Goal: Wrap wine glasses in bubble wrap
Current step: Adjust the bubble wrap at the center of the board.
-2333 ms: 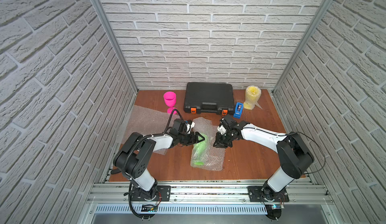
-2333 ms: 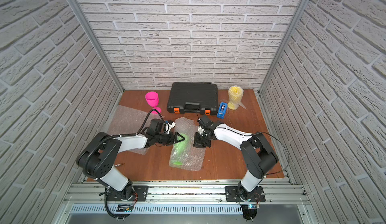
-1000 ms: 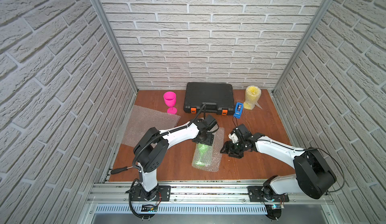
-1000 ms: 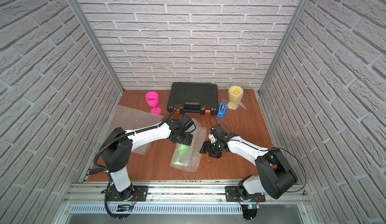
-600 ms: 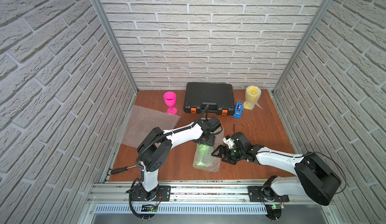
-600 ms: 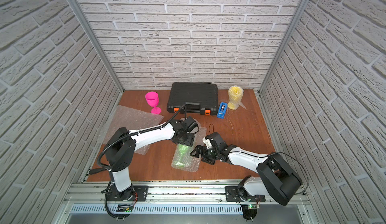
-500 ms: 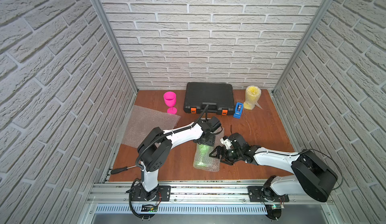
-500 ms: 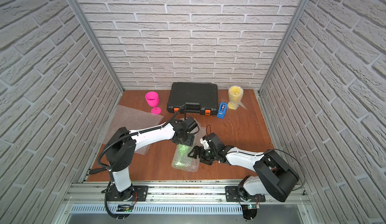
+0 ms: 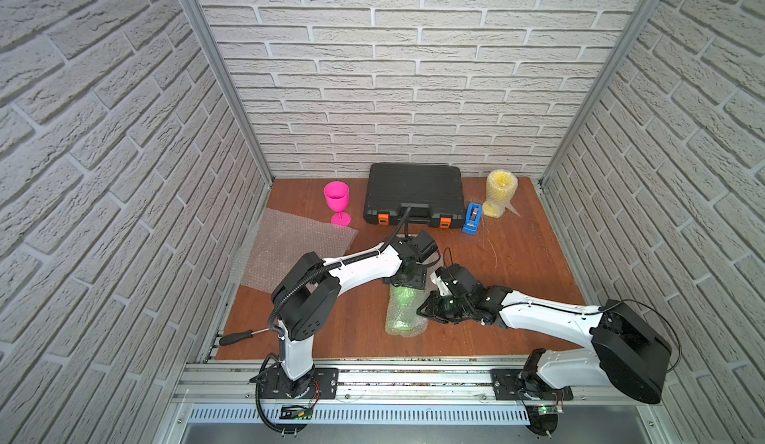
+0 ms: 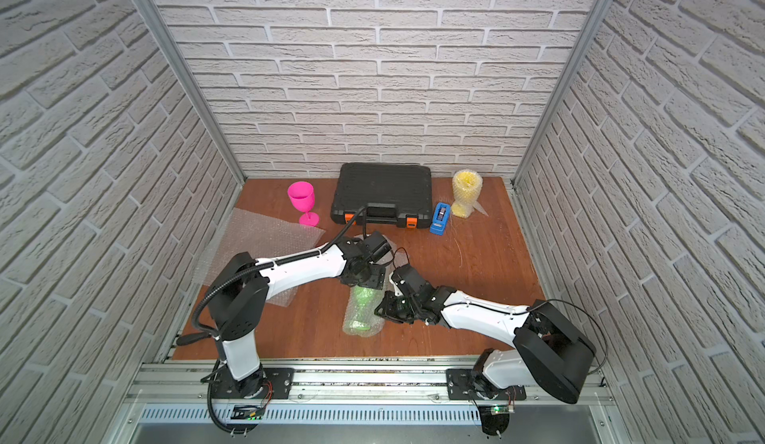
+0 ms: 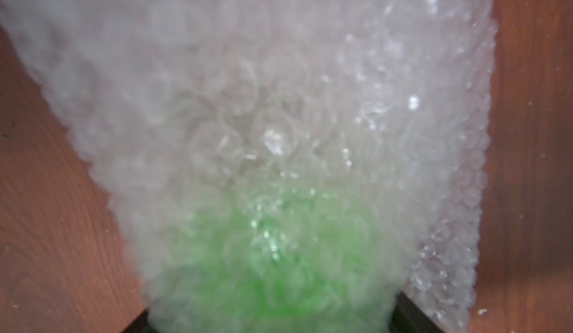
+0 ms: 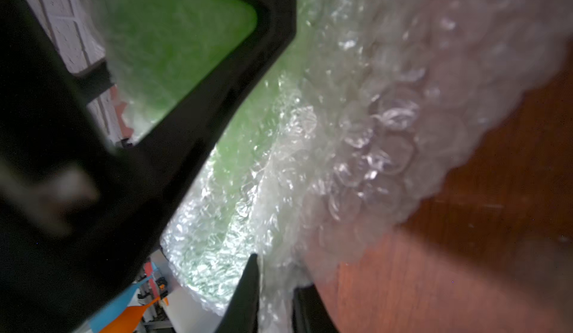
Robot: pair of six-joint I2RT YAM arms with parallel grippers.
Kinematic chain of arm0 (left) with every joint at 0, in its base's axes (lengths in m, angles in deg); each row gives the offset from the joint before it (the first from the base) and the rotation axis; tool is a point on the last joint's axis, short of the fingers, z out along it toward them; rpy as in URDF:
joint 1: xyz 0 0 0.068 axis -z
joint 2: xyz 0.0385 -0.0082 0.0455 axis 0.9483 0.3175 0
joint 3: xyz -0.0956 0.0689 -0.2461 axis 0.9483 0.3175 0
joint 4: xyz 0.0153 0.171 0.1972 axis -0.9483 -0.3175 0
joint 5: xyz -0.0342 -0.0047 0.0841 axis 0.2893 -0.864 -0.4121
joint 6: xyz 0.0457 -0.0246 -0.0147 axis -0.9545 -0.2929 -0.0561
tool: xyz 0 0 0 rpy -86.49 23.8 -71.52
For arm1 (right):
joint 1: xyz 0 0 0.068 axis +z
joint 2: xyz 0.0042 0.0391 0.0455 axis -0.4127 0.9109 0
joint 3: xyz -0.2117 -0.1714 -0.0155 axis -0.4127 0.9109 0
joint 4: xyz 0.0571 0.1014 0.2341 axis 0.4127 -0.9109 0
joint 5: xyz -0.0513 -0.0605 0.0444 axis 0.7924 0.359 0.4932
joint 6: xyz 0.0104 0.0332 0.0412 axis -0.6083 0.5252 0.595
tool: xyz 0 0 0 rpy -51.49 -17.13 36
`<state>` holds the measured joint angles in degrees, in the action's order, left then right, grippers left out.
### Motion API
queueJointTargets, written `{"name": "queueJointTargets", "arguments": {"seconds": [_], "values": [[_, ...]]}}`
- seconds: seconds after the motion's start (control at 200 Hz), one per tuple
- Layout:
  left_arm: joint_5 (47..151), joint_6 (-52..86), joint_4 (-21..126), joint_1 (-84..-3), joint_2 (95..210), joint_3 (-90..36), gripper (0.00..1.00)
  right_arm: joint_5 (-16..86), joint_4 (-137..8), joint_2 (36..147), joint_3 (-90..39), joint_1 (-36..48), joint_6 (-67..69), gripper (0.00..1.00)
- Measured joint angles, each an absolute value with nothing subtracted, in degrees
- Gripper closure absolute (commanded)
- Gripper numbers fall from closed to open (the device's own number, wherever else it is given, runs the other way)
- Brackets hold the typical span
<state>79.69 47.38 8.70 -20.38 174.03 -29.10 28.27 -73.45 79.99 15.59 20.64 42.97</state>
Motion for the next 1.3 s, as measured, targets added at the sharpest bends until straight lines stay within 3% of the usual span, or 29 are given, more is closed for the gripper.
{"name": "queueJointTargets", "arguments": {"seconds": [0.265, 0.725, 1.135, 1.3], "values": [[82.48, 48.41, 10.77, -23.70, 167.19, -23.38, 0.02, 31.38, -87.29, 82.61, 7.17, 20.64, 33.01, 0.97], [85.59, 44.24, 12.72, -29.12, 159.04, -19.73, 0.07, 40.45, -107.72, 88.60, -6.66, 20.93, 8.68, 0.97], [90.94, 22.73, 13.96, -42.95, 137.77, -16.73, 0.17, 50.09, -111.26, 87.53, -9.42, 21.89, -30.42, 0.97], [99.58, 7.03, 16.91, -43.24, 136.44, -13.91, 0.07, 50.46, -111.20, 85.72, -9.40, 21.91, -43.16, 0.97]]}}
